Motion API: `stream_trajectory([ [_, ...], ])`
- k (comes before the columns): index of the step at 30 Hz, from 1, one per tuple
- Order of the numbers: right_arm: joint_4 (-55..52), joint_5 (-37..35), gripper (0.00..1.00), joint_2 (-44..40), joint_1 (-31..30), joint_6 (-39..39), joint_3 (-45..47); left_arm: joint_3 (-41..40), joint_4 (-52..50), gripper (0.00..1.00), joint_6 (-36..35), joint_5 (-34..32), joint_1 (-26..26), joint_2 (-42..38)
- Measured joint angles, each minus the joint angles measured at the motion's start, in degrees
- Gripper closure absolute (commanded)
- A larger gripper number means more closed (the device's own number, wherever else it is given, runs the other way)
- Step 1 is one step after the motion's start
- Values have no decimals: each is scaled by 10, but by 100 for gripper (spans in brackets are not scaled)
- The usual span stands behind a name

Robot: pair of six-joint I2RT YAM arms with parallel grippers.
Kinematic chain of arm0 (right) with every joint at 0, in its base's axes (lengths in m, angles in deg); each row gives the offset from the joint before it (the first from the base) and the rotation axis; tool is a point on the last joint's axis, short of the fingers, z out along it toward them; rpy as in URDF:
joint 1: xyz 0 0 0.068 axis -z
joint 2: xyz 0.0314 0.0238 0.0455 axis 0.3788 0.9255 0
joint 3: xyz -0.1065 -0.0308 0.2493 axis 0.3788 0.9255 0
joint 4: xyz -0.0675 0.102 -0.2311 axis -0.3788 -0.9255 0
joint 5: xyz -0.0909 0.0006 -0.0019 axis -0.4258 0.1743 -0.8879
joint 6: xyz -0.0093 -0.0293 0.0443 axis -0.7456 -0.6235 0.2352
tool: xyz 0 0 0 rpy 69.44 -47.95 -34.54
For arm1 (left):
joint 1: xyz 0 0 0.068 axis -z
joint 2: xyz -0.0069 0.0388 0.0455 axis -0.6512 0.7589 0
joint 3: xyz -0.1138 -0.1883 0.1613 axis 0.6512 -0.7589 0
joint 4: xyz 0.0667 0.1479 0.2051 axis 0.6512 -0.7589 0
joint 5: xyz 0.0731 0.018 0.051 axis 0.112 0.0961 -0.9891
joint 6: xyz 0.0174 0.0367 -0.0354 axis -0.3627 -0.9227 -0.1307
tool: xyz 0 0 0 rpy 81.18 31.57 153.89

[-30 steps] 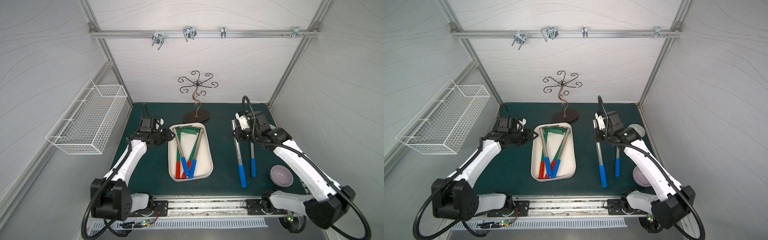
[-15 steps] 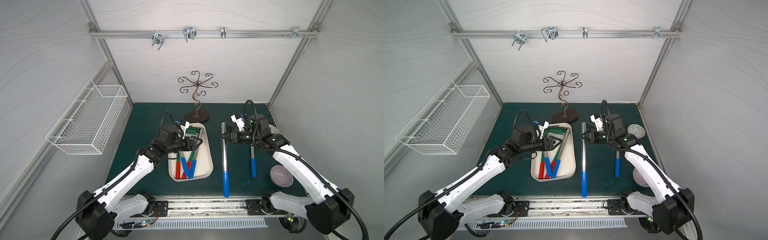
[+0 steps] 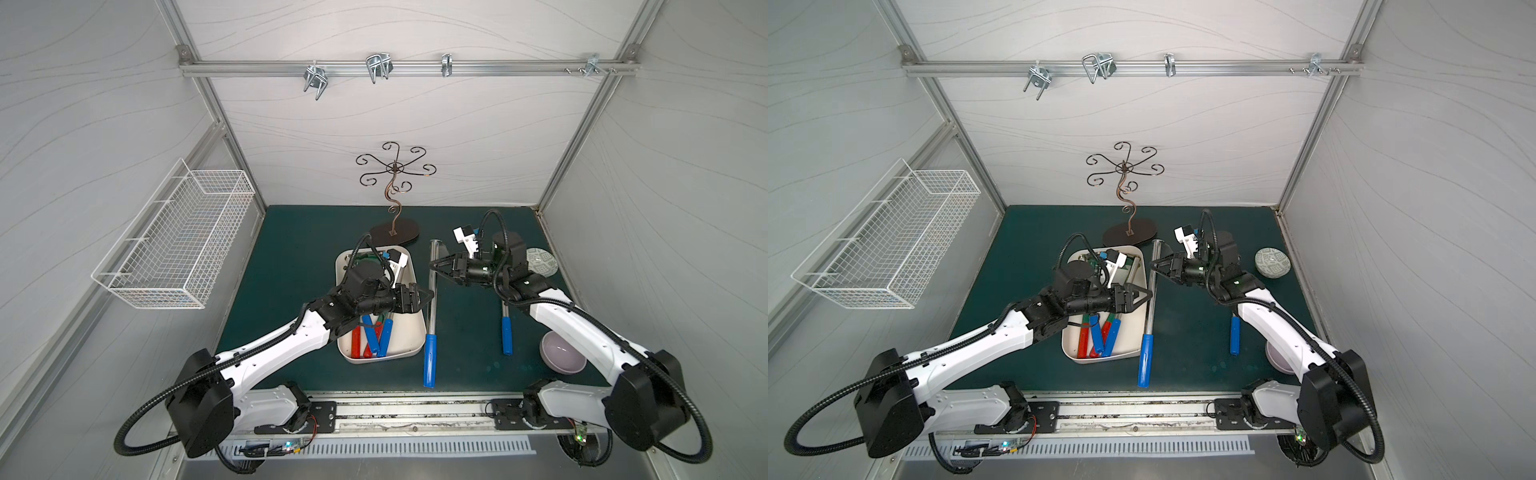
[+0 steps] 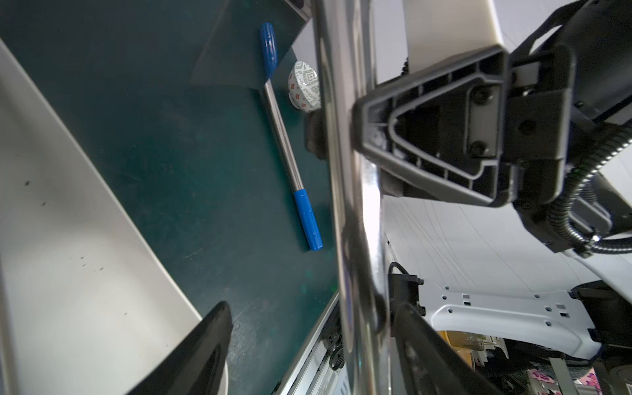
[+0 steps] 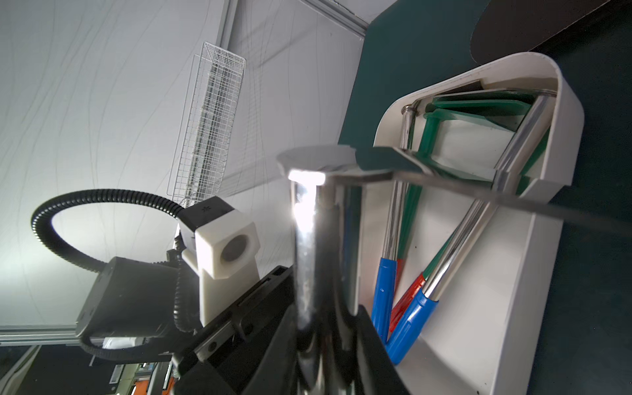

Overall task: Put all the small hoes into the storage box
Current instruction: Place the hoe in the storage box.

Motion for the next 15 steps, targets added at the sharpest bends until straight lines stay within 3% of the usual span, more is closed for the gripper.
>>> stream_trajectory([
  [10, 148, 7, 94, 43, 2, 91, 44, -14, 70, 30, 45, 22, 8, 45],
  [13, 186, 6, 93, 57, 3, 112, 49, -14, 77, 39, 52, 28, 10, 49],
  [15, 210, 5, 92, 63, 3, 126, 53, -14, 79, 51, 54, 32, 10, 49],
])
